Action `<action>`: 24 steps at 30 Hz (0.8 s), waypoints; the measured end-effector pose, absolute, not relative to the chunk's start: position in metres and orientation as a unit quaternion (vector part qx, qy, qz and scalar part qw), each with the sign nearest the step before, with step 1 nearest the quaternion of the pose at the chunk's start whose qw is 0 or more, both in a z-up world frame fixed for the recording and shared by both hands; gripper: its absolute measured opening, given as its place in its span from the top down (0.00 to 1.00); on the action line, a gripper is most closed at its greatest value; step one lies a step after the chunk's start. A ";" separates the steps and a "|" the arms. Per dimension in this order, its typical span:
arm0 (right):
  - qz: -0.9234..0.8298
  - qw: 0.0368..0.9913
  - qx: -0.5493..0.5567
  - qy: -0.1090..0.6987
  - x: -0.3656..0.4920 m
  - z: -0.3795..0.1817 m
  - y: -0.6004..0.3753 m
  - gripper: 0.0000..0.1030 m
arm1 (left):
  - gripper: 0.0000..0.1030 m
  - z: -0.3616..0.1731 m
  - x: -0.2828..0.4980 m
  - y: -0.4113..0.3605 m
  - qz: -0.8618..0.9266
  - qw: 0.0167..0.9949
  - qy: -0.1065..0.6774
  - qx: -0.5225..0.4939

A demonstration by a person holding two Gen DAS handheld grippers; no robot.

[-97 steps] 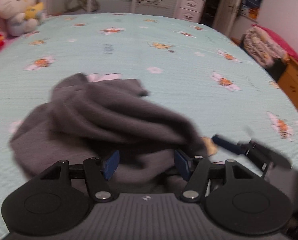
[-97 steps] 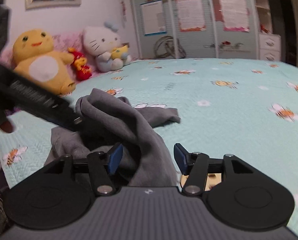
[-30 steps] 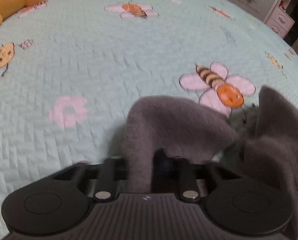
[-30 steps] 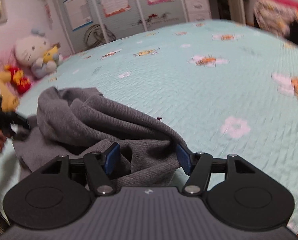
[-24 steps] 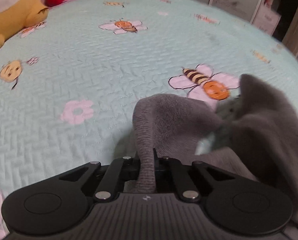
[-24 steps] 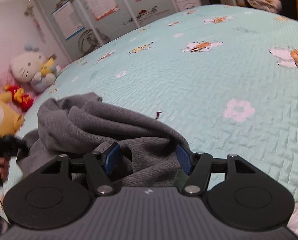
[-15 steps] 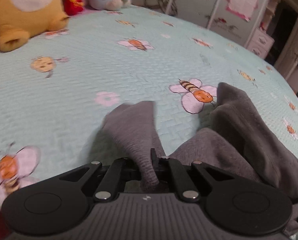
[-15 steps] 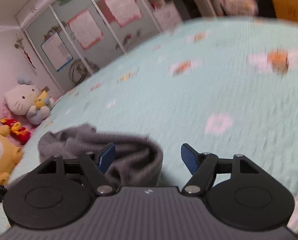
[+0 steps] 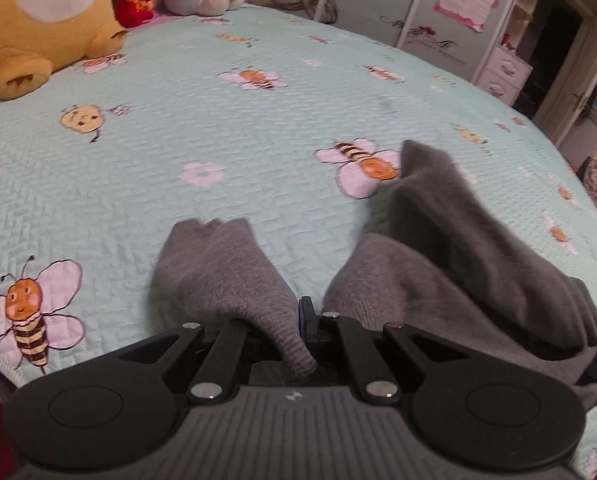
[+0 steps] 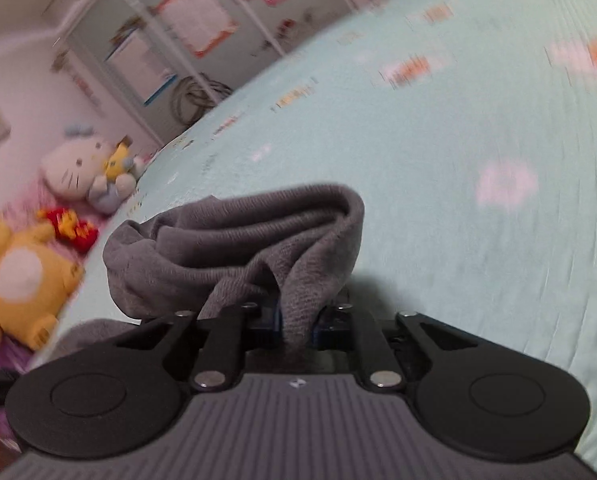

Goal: Fold clothes

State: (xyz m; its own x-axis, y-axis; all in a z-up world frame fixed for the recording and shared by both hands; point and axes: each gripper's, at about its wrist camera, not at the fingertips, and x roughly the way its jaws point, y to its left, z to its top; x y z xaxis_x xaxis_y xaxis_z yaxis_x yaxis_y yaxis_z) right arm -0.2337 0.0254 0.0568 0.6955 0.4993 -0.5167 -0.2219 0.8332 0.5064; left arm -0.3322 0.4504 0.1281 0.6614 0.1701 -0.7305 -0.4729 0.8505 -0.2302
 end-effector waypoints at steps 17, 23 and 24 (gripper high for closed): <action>0.080 0.984 -0.099 0.121 -0.260 0.152 -0.001 0.91 | 0.94 0.152 -0.307 0.368 0.010 0.907 0.377 -0.187; 0.041 0.979 -0.125 0.153 -0.231 0.123 -0.014 0.87 | 0.84 0.110 -0.290 0.344 0.006 0.875 0.448 -0.183; 0.050 0.979 -0.097 0.171 -0.225 0.119 -0.022 0.85 | 0.77 0.109 -0.291 0.345 0.008 0.873 0.451 -0.186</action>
State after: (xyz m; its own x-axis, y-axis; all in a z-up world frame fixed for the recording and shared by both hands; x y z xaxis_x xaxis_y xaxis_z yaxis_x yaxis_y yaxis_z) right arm -0.2247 -0.0221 0.1190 0.9368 0.0650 -0.3437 -0.1310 0.9763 -0.1724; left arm -0.2914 0.3450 0.1086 0.5932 -0.1544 -0.7901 -0.1807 0.9309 -0.3175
